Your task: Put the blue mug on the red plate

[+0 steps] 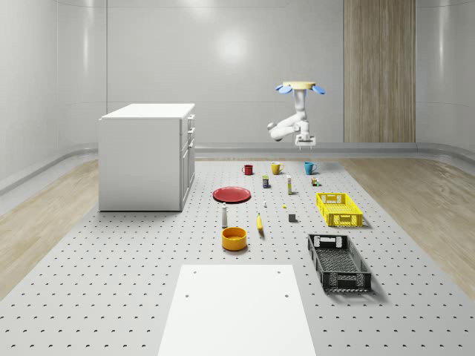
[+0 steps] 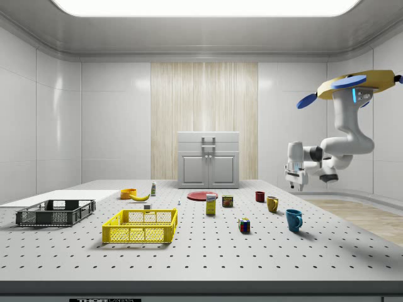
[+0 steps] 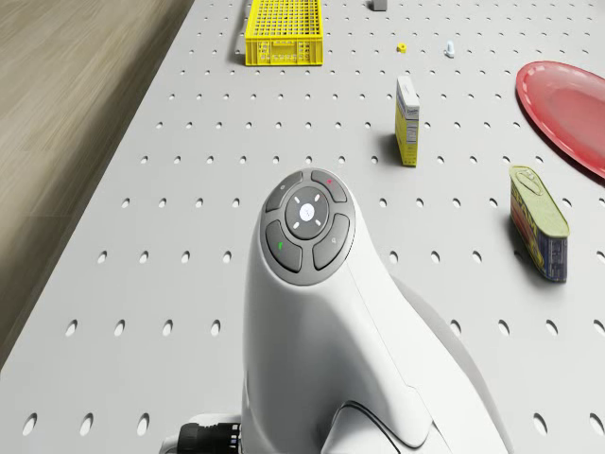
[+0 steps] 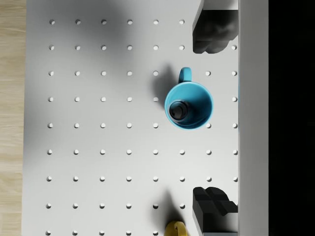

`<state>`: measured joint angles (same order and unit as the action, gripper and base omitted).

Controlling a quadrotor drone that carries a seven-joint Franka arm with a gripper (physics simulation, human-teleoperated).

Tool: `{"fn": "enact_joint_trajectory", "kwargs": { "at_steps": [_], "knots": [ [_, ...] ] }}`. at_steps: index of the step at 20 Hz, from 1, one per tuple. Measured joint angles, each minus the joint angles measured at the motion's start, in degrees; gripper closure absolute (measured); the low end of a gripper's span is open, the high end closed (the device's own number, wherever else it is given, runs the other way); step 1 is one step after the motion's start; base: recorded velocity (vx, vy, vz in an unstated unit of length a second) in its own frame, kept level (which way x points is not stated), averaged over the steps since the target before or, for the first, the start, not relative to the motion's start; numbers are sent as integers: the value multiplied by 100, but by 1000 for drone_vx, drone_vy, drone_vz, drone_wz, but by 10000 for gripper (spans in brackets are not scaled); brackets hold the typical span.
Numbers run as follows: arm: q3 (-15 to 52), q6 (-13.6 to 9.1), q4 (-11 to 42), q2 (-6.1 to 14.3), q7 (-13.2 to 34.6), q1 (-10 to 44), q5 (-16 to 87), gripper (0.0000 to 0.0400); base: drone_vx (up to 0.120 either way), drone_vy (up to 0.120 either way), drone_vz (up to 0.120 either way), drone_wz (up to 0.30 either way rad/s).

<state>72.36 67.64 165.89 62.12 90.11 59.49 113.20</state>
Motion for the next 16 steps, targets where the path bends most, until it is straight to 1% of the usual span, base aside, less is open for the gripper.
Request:
{"fn": "enact_joint_trajectory", "kwargs": {
  "at_steps": [2, 4, 5, 8, 9, 11, 16],
  "knots": [
    [30, 43, -3, 65, 34, 42, -26, 0, 0, 0, -120, 0],
    [57, 89, -7, 129, 65, 77, -54, 0, 0, 100, -120, 0],
    [69, 113, -9, 160, 79, 93, -69, 0, 0, 0, -120, 0],
    [105, 188, -15, 252, 117, 136, -114, 0, 120, 0, -120, 0],
    [116, 214, -17, 282, 128, 149, -130, 0, 40, 0, -120, 0],
    [137, 265, -21, 341, 150, 173, -160, 0, 0, -100, -120, 0],
    [185, 393, -32, 486, 200, 227, -236, 0, 0, 0, -120, 0]
  ]
}}
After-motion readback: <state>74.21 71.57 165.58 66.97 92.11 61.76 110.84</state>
